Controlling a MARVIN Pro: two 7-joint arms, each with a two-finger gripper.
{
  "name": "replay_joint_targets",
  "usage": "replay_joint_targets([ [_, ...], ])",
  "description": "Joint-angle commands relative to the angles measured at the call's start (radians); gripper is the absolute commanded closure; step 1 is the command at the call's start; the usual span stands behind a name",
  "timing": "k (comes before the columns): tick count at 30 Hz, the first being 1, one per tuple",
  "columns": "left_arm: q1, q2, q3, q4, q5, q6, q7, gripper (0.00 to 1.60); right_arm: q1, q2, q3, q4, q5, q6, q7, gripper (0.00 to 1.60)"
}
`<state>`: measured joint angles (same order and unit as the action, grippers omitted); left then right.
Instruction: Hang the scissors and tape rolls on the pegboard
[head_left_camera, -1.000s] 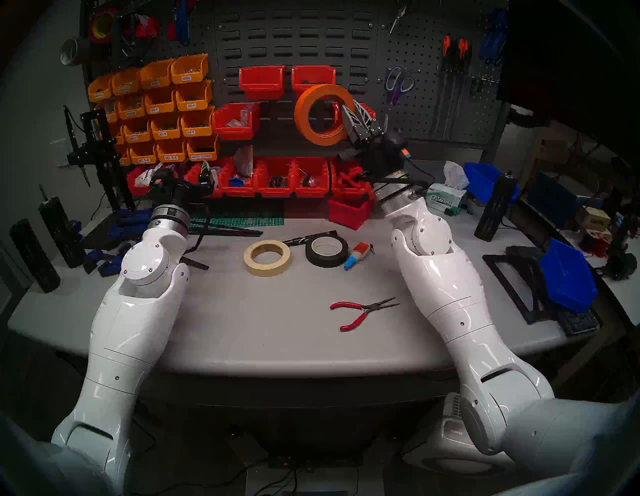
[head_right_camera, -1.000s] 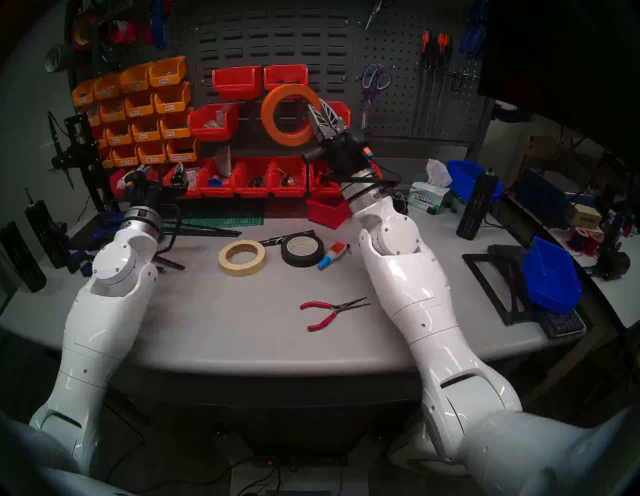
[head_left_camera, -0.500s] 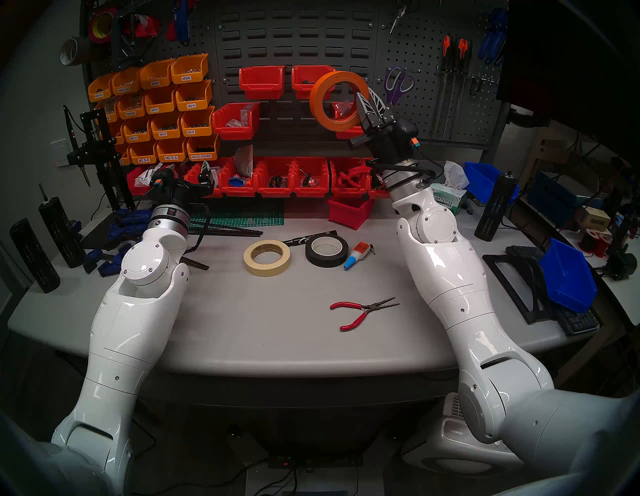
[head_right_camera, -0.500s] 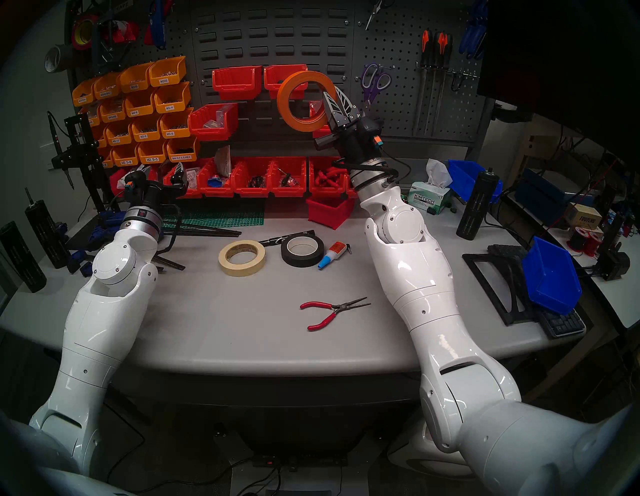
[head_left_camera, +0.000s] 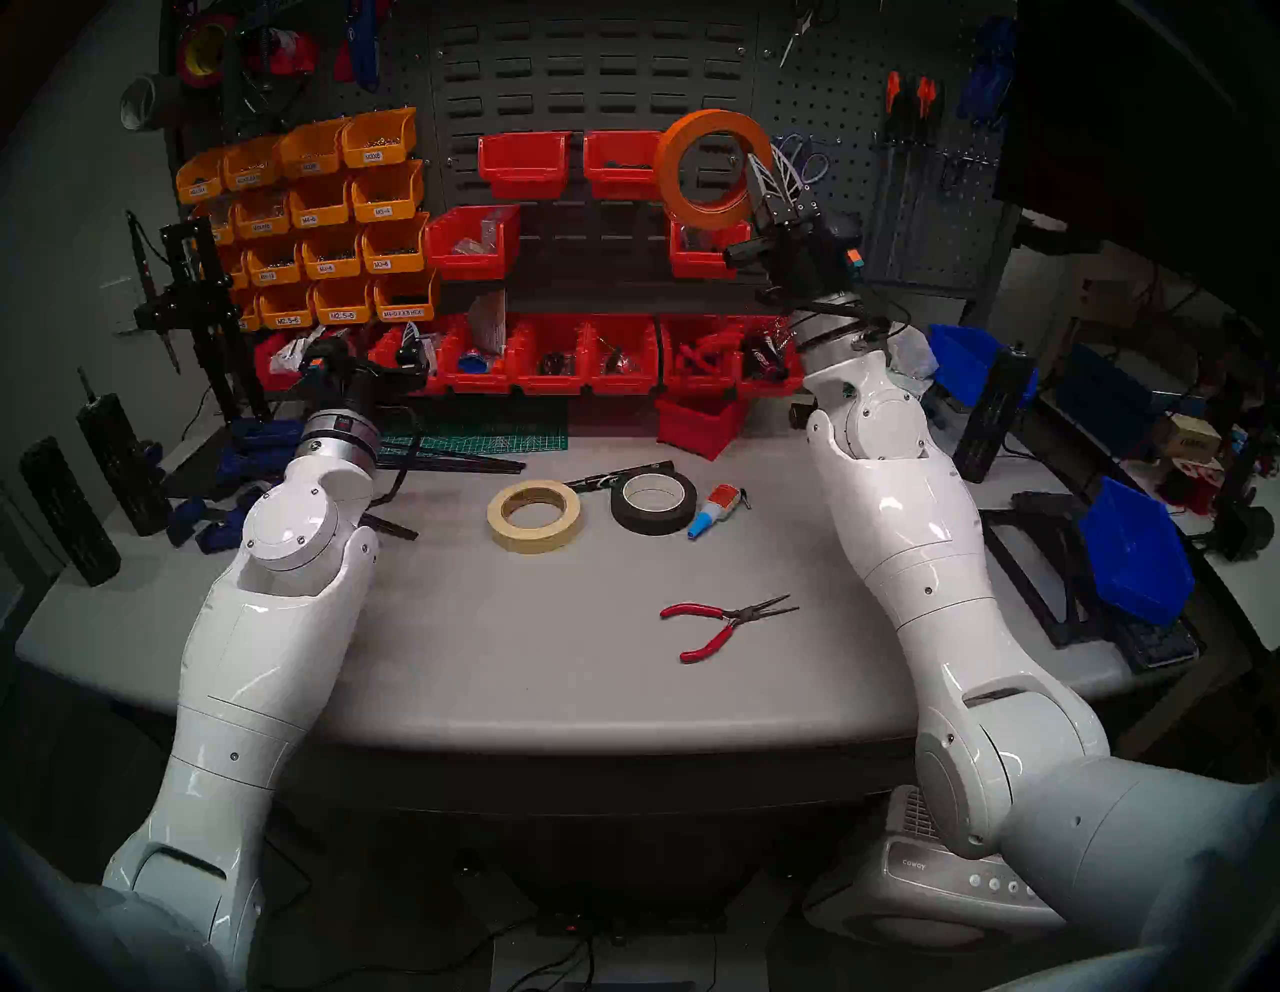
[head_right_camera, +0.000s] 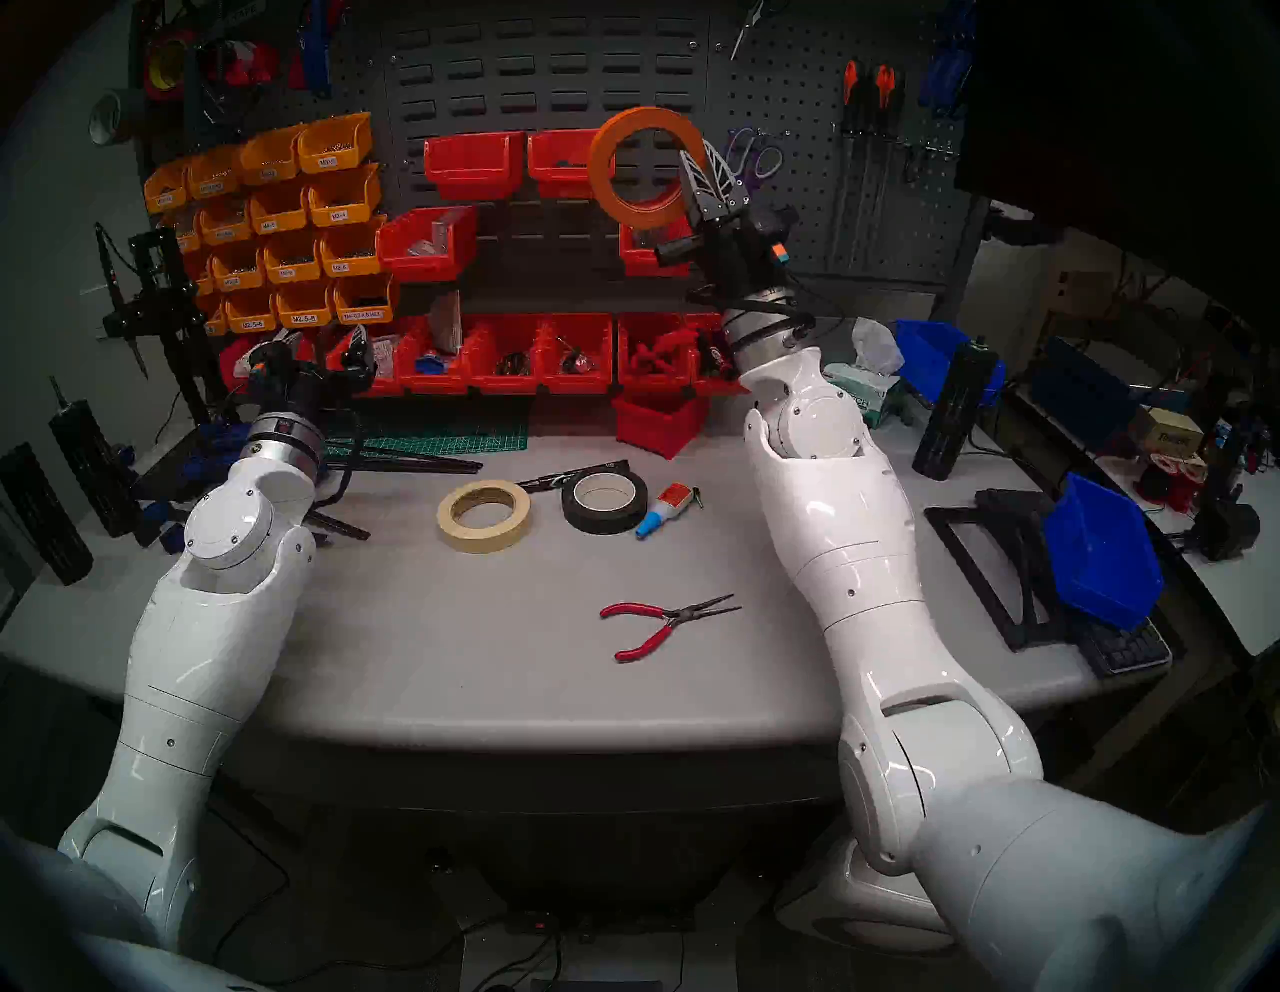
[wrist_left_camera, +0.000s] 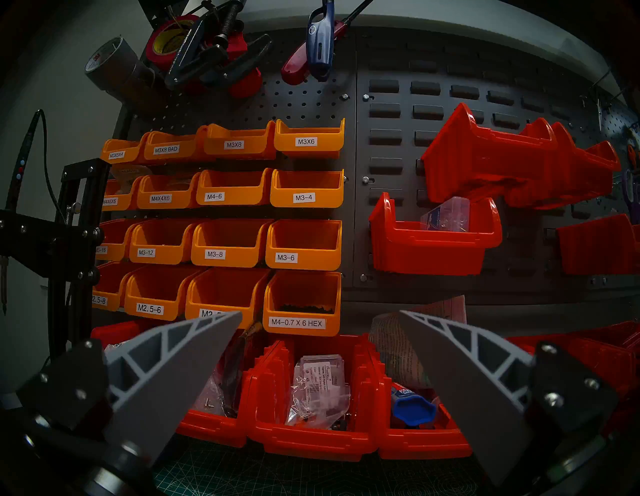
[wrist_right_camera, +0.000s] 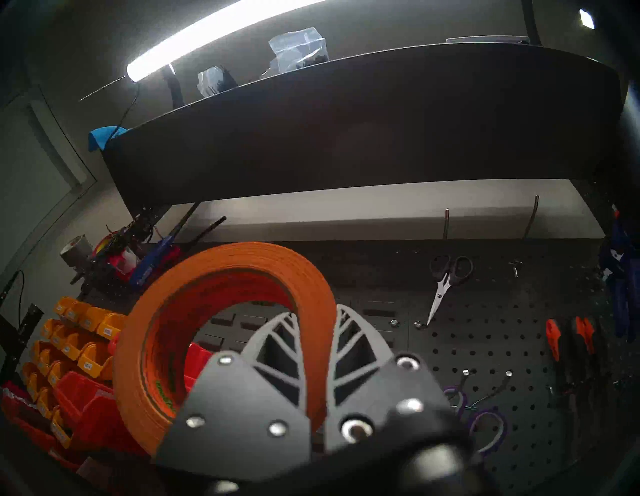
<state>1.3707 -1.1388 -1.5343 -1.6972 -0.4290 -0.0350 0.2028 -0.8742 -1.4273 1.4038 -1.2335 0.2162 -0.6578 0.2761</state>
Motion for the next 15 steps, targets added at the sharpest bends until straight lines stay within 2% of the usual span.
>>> replay_joint_targets([
  [1, -0.036, 0.001, -0.009, -0.03, 0.0, -0.016, -0.002, 0.0, 0.073, -0.013, 0.035, -0.001, -0.03, -0.044, -0.051, 1.6],
  [15, -0.036, 0.001, -0.009, -0.03, 0.0, -0.016, -0.002, 0.0, 0.095, -0.012, 0.083, 0.037, -0.089, -0.073, -0.113, 1.6],
])
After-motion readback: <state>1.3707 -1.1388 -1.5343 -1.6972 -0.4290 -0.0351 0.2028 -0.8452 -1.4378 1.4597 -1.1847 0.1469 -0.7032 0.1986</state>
